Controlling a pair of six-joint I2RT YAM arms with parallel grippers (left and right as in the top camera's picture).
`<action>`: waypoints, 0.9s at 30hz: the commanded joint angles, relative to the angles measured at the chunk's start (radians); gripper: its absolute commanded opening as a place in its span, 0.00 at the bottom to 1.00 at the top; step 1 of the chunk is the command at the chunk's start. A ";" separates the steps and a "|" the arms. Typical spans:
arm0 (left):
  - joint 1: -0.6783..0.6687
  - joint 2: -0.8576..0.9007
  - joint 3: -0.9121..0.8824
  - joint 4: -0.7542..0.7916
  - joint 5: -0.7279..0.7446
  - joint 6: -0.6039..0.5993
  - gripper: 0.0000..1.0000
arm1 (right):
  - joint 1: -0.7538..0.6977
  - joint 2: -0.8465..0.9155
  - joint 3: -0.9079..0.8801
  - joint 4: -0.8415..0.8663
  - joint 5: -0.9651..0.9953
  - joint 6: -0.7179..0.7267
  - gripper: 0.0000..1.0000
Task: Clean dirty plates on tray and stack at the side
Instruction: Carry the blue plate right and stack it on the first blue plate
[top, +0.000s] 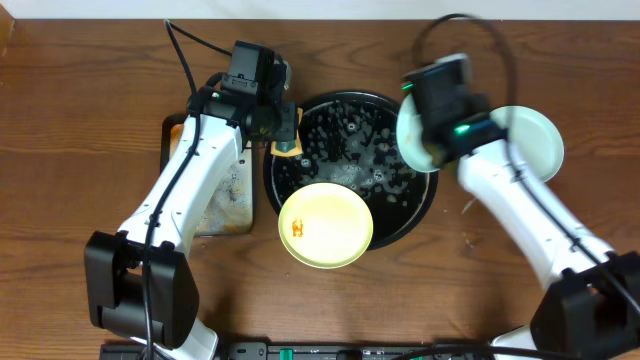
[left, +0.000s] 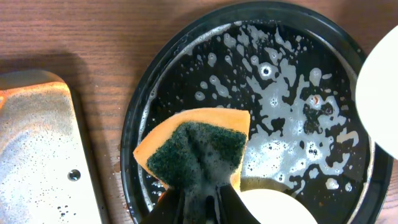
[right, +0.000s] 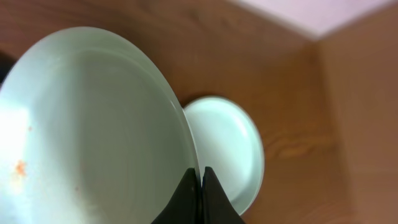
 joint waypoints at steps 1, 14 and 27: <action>0.004 0.004 -0.006 0.003 -0.002 0.008 0.14 | -0.192 -0.001 0.006 -0.023 -0.249 0.175 0.01; 0.003 0.004 -0.006 0.004 -0.002 0.008 0.15 | -0.704 0.038 0.006 -0.050 -0.631 0.199 0.01; 0.003 0.004 -0.006 0.003 -0.002 0.008 0.15 | -0.749 0.165 0.006 -0.040 -0.685 0.200 0.38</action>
